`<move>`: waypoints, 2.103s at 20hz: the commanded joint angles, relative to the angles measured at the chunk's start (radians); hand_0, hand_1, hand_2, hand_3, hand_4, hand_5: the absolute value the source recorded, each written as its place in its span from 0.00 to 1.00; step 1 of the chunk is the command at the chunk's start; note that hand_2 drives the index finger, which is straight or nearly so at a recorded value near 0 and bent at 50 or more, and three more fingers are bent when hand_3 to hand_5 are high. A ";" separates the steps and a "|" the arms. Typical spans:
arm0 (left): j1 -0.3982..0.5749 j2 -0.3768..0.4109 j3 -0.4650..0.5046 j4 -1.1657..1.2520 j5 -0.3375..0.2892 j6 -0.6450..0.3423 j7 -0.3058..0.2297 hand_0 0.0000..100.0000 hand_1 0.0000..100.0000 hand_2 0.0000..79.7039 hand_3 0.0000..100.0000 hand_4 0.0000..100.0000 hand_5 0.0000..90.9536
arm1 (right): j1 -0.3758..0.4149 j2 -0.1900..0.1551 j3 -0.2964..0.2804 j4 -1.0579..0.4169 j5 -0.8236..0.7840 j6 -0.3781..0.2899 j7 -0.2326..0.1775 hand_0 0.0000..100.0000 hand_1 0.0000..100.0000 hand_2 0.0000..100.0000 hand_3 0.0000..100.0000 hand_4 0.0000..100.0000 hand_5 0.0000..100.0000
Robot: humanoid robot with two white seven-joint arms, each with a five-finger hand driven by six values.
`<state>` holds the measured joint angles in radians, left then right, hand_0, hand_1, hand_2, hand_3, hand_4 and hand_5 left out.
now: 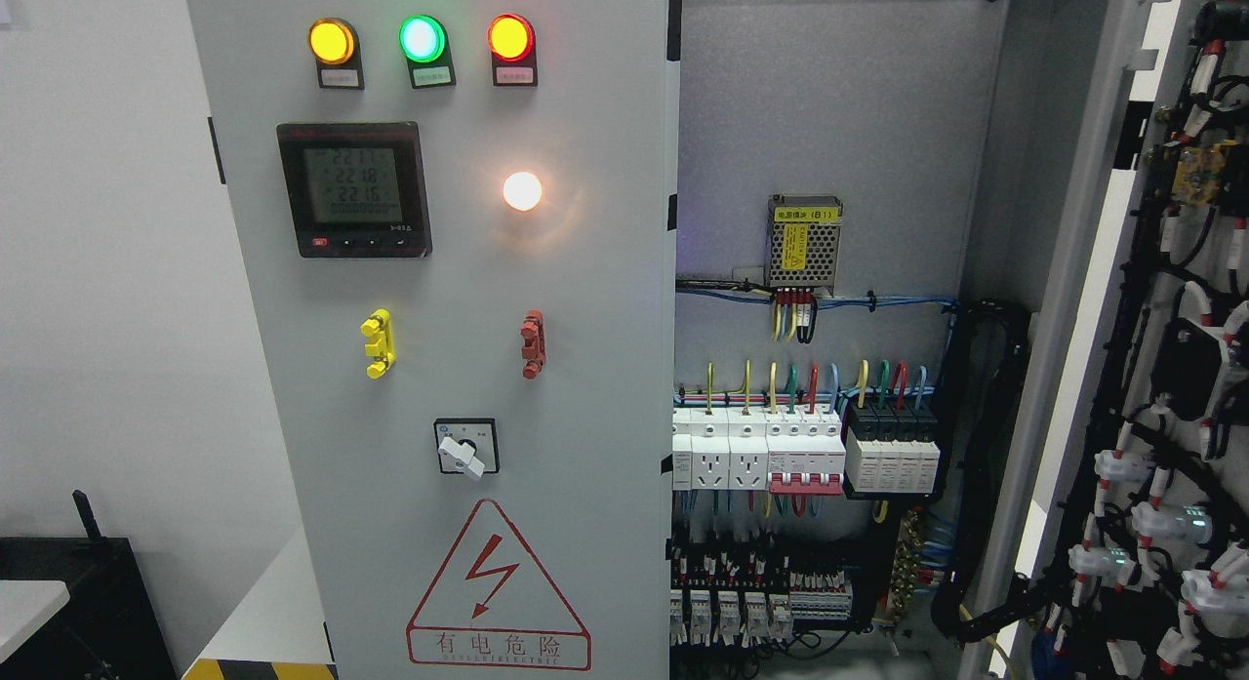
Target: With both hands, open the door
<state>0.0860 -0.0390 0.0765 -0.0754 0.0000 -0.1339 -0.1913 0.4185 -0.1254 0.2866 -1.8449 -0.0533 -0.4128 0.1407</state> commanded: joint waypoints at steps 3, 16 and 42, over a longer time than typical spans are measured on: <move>0.000 -0.001 0.000 0.000 0.020 0.000 0.000 0.00 0.00 0.00 0.00 0.00 0.00 | -0.185 0.138 0.000 -0.008 -0.002 0.101 -0.006 0.38 0.00 0.00 0.00 0.00 0.00; 0.000 -0.001 0.000 -0.001 0.021 0.000 0.001 0.00 0.00 0.00 0.00 0.00 0.00 | -0.359 0.210 -0.029 0.032 -0.003 0.316 -0.006 0.38 0.00 0.00 0.00 0.00 0.00; 0.000 -0.001 0.000 0.000 0.021 0.000 0.001 0.00 0.00 0.00 0.00 0.00 0.00 | -0.584 0.216 -0.079 0.248 -0.002 0.414 -0.006 0.38 0.00 0.00 0.00 0.00 0.00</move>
<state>0.0861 -0.0399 0.0767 -0.0756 0.0000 -0.1340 -0.1911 -0.1233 0.0832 0.2201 -1.6658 -0.0553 -0.0239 0.1351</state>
